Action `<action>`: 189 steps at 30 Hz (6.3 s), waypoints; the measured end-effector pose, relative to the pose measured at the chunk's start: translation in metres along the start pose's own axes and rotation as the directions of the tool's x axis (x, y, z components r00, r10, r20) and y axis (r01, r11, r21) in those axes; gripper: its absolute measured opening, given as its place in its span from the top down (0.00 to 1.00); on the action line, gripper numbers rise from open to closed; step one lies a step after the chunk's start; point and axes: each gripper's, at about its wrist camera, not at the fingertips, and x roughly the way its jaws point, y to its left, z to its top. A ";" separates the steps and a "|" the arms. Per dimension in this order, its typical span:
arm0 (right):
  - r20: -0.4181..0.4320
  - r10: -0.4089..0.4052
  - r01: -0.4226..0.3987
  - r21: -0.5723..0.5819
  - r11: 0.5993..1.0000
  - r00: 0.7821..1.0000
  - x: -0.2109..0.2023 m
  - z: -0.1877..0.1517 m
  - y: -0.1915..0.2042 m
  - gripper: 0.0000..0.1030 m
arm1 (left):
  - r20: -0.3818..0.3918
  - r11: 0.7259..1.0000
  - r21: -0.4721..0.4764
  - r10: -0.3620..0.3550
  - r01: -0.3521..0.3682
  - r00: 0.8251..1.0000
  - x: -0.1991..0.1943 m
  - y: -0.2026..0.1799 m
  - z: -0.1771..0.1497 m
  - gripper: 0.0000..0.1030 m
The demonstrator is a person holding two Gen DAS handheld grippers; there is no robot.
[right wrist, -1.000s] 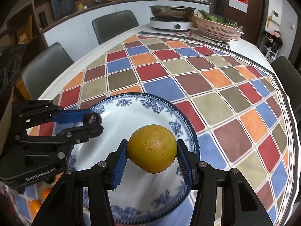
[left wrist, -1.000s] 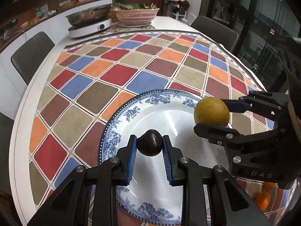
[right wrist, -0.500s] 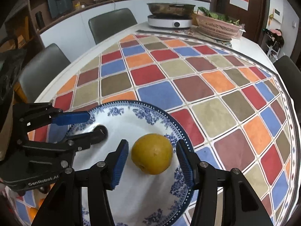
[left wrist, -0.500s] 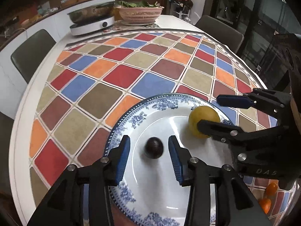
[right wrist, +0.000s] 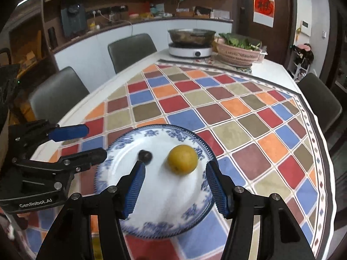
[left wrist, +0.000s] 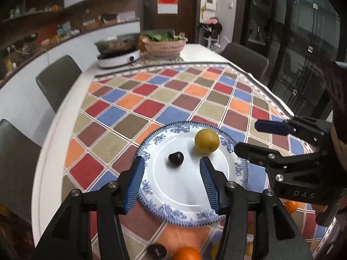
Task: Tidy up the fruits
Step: 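Lower the plum onto the white plate and open the left gripper while the right gripper releases the pear there, then withdraw both open grippers from the plate, then move the left gripper around a mandarin orange while the right gripper reaches a small brown kiwi, then close the left gripper on the orange and lift while the right gripper grasps and lifts the kiwi, then carry the orange onto the plate and open the left gripper while the right gripper releases the kiwi there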
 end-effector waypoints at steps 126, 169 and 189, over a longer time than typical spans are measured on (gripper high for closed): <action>-0.015 0.079 -0.078 0.011 0.997 0.997 -0.092 -0.125 0.060 0.71 | -0.004 0.997 -0.071 0.029 -0.029 1.000 -0.090 -0.038 -0.119 0.62; -0.132 0.088 -0.082 0.047 0.995 0.987 0.031 -0.007 0.003 0.71 | -0.148 0.995 -0.080 -0.065 0.054 0.987 0.064 0.018 -0.007 0.62; -0.209 0.069 -0.056 0.063 0.996 0.975 0.069 -0.007 -0.006 0.70 | -0.213 0.995 -0.087 -0.068 0.050 0.975 0.099 0.022 0.001 0.47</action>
